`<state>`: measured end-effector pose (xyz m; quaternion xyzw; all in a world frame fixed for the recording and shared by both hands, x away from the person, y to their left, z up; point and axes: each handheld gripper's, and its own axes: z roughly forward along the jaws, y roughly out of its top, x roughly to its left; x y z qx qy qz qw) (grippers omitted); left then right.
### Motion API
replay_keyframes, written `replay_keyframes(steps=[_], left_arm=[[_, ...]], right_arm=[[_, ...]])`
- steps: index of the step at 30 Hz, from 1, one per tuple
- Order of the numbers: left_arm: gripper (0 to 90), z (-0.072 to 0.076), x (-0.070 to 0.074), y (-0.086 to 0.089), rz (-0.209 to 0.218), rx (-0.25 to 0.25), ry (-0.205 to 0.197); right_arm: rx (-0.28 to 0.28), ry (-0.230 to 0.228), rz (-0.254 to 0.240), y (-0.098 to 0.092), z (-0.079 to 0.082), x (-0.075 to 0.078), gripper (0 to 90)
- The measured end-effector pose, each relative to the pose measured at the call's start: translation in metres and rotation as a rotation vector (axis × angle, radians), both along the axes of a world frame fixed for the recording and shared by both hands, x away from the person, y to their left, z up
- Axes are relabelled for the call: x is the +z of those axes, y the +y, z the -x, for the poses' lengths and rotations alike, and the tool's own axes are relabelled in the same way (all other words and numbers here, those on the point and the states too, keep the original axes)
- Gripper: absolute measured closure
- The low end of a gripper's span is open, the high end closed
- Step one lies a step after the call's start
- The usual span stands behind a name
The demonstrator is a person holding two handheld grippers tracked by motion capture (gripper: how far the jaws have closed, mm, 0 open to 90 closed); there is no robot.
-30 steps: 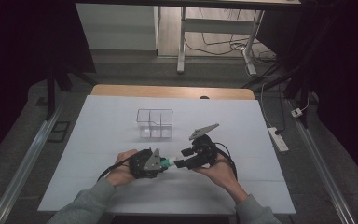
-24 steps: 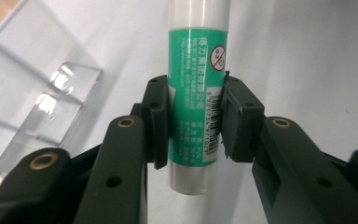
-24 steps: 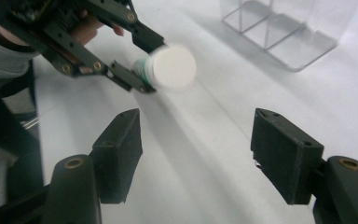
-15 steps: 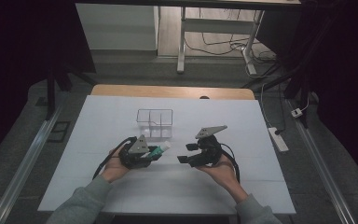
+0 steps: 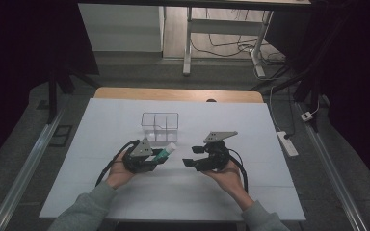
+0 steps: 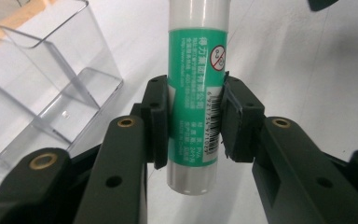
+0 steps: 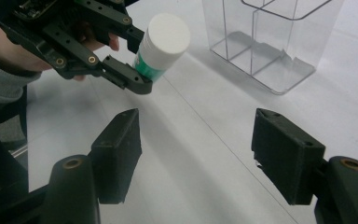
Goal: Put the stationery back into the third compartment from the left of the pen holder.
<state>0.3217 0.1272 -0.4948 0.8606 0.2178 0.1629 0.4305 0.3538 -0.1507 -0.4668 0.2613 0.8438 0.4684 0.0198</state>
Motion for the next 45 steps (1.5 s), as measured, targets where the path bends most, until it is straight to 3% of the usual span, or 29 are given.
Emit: replay_keyframes(steps=[9, 19, 32, 39, 45], left_arm=[[65.3, 0.005, 0.000, -0.010, 0.019, -0.020, -0.024], [65.3, 0.009, -0.004, -0.024, 0.039, -0.032, -0.041], [64.5, 0.011, -0.008, -0.038, 0.004, -0.062, -0.043], [61.7, 0.011, -0.007, -0.038, 0.013, -0.055, -0.039], [49.6, 0.009, -0.005, -0.033, 0.031, -0.021, -0.026]], right_arm=[[0.006, -0.001, -0.028, 0.008, 0.003, -0.004, 33.7], [-0.001, 0.004, -0.108, 0.012, 0.004, -0.005, 40.5], [0.027, 0.016, -0.162, 0.013, 0.005, -0.004, 63.4], [0.032, -0.027, -0.136, 0.015, 0.009, -0.002, 63.9], [0.024, -0.062, -0.115, 0.013, 0.010, 0.002, 63.9]])
